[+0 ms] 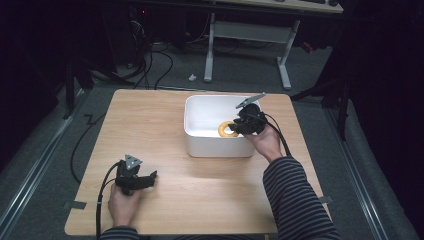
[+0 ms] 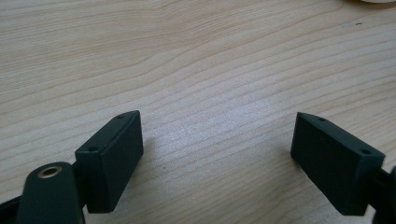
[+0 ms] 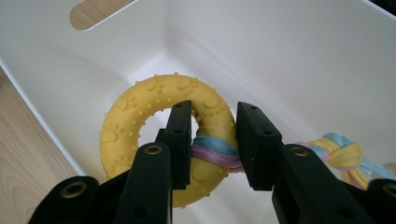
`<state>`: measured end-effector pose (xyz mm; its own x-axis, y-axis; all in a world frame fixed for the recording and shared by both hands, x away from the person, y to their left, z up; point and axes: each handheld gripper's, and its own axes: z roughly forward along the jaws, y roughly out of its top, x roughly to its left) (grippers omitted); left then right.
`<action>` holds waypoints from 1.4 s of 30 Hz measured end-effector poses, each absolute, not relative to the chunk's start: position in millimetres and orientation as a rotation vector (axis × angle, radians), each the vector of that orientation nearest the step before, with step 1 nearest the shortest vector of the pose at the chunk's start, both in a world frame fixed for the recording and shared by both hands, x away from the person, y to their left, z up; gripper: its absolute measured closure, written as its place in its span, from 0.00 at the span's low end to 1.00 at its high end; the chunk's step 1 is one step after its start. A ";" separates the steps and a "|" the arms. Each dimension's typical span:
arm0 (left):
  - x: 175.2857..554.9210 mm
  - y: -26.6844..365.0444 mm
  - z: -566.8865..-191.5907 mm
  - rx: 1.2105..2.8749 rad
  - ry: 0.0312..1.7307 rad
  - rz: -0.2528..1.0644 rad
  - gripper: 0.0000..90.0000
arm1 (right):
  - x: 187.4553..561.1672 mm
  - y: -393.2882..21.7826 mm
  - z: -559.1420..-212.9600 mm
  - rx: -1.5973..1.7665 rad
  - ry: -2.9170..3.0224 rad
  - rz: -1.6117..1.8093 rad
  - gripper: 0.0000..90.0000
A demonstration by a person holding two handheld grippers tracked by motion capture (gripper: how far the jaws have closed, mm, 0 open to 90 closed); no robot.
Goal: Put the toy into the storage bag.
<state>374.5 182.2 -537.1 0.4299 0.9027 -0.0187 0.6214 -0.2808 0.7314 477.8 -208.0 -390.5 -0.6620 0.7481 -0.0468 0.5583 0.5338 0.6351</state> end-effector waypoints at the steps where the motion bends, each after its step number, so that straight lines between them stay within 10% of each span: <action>1: 374.5 182.2 -537.0 2.013 1.281 0.535 0.19 | 478.3 -207.8 -391.1 1.085 2.466 0.846 0.75; 42: 374.4 182.1 -537.0 2.013 1.281 0.536 0.19 | 408.8 -270.8 -353.1 1.165 2.229 1.045 0.59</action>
